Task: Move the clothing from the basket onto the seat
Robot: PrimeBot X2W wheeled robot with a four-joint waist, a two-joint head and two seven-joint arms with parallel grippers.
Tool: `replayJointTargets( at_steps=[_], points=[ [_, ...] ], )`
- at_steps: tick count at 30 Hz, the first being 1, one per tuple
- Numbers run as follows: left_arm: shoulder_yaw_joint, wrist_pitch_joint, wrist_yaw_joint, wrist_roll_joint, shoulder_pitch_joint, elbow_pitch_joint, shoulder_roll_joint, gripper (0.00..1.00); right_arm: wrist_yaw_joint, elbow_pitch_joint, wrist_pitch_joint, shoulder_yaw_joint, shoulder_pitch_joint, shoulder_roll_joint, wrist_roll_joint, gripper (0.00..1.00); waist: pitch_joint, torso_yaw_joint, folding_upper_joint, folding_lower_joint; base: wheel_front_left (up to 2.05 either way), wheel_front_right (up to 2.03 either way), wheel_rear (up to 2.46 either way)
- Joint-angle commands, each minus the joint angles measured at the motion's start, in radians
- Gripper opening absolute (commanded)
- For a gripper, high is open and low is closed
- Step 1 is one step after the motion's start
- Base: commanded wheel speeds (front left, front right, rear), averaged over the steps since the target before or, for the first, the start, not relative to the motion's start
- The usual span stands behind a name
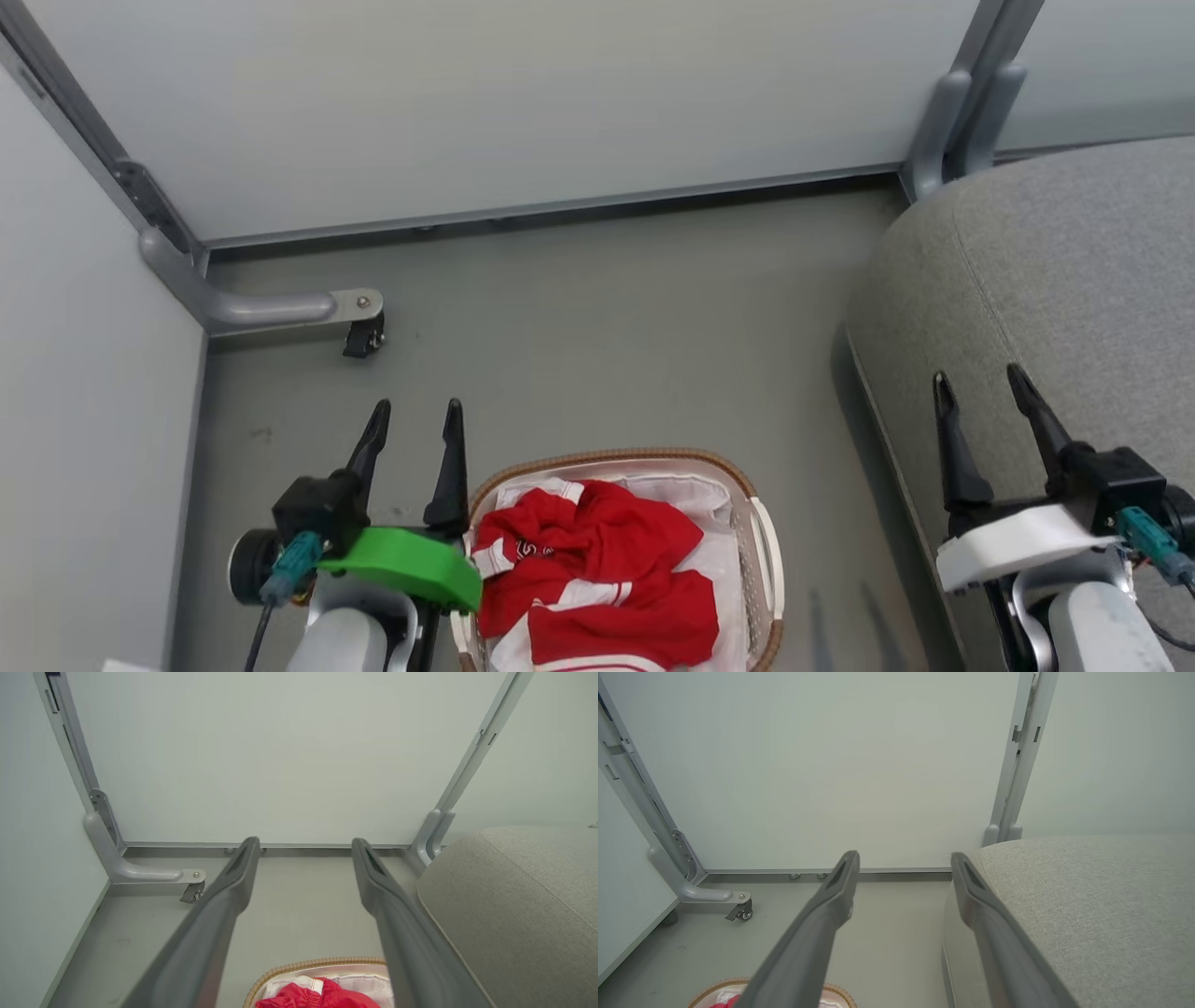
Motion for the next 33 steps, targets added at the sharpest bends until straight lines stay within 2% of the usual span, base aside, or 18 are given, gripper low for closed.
replayJointTargets(
  at_steps=[1,7,16,20,24,33],
  points=[
    [-0.011,0.001,-0.006,0.017,-0.050,0.014,0.005,1.00,0.000,-0.010,-0.005,0.006,-0.033,-0.005,-0.004,1.00,0.130,-0.048,0.0000,0.0000,0.00,0.00,0.00],
    [-0.081,0.001,-0.019,0.075,-0.189,0.145,0.005,1.00,0.000,-0.029,-0.005,0.038,-0.135,-0.005,0.009,1.00,0.295,-0.115,0.0000,0.0000,0.00,0.00,0.00],
    [-0.244,0.001,-0.076,0.178,-0.346,0.496,0.006,1.00,0.000,-0.042,-0.005,0.077,-0.211,-0.004,0.052,1.00,0.465,-0.214,0.0000,0.0000,0.00,0.00,0.00],
    [-0.323,0.001,-0.086,0.177,-0.388,0.623,0.006,1.00,0.000,-0.044,-0.005,0.103,-0.221,-0.004,0.074,1.00,0.513,-0.245,0.0000,0.0000,0.00,0.00,0.00],
    [-0.432,0.001,-0.085,0.161,-0.423,0.690,0.007,1.00,0.000,-0.048,-0.005,0.126,-0.232,-0.004,0.098,1.00,0.561,-0.271,0.0000,0.0000,0.00,0.00,0.00],
    [-0.561,0.016,-0.085,0.100,-0.492,0.817,0.031,1.00,0.000,-0.062,-0.005,0.175,-0.257,-0.004,0.144,1.00,0.644,-0.320,0.0000,0.0000,0.00,0.00,0.00]
  ],
)
